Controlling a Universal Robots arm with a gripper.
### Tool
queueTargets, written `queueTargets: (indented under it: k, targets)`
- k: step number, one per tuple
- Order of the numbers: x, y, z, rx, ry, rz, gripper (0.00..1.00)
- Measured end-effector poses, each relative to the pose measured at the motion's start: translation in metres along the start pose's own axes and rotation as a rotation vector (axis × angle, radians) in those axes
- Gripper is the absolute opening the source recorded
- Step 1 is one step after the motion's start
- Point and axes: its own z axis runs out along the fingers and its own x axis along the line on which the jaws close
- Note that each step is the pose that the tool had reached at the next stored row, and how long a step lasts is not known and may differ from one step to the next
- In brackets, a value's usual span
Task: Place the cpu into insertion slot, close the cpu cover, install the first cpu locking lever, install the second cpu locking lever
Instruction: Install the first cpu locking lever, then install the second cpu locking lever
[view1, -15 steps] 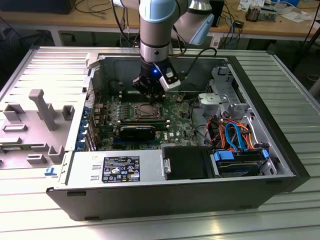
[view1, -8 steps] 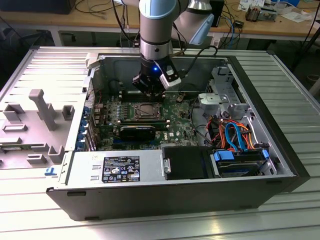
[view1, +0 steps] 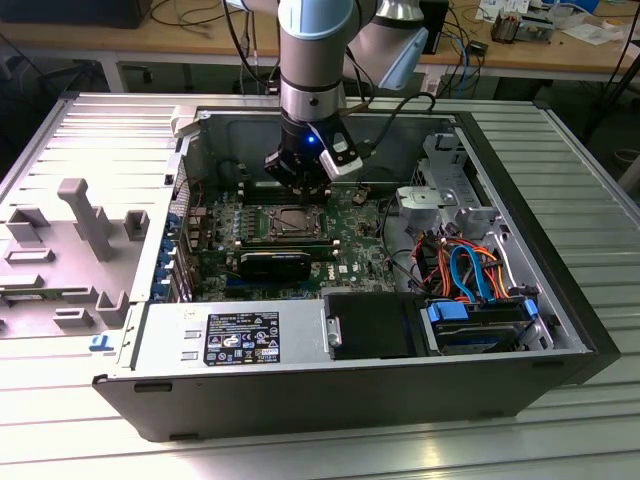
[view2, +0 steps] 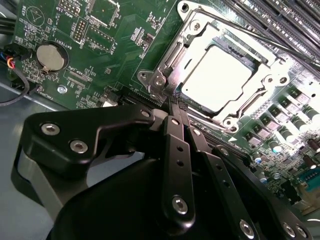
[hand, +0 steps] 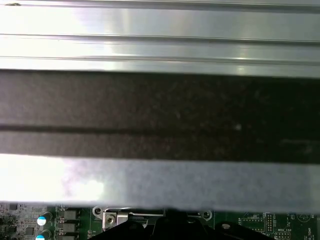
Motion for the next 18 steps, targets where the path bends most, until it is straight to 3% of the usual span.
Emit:
queueTargets:
  k: [15, 18]
  targets:
    - [0.0001, -0.0033, -0.0002, 0.0, 0.0, 0.0, 0.11]
    - [0.0001, -0.0035, -0.0036, 0.0001, 0.0, 0.0, 0.11]
